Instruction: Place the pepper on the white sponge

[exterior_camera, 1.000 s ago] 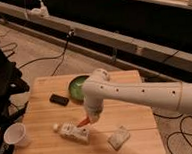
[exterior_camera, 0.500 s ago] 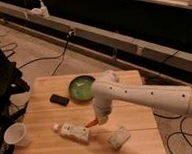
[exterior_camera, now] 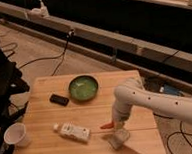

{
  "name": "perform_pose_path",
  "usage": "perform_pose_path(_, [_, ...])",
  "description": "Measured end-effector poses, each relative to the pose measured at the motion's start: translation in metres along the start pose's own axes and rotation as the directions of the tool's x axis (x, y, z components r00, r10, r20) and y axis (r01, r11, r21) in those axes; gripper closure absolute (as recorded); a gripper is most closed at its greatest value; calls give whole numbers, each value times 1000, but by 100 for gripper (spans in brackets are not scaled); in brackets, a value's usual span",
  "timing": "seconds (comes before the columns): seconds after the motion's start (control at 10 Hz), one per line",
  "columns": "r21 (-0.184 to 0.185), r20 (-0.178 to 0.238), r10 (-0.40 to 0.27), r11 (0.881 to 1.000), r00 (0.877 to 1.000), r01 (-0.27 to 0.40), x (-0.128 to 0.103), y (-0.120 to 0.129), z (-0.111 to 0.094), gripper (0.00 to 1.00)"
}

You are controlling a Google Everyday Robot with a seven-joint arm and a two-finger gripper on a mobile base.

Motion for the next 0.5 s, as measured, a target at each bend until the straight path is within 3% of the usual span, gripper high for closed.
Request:
perform_pose_path(0.2, [-12, 6, 64, 998, 998, -64, 25, 10, 4, 92])
perform_pose_path(0.5, [-46, 9, 115, 992, 993, -115, 43, 24, 14, 60])
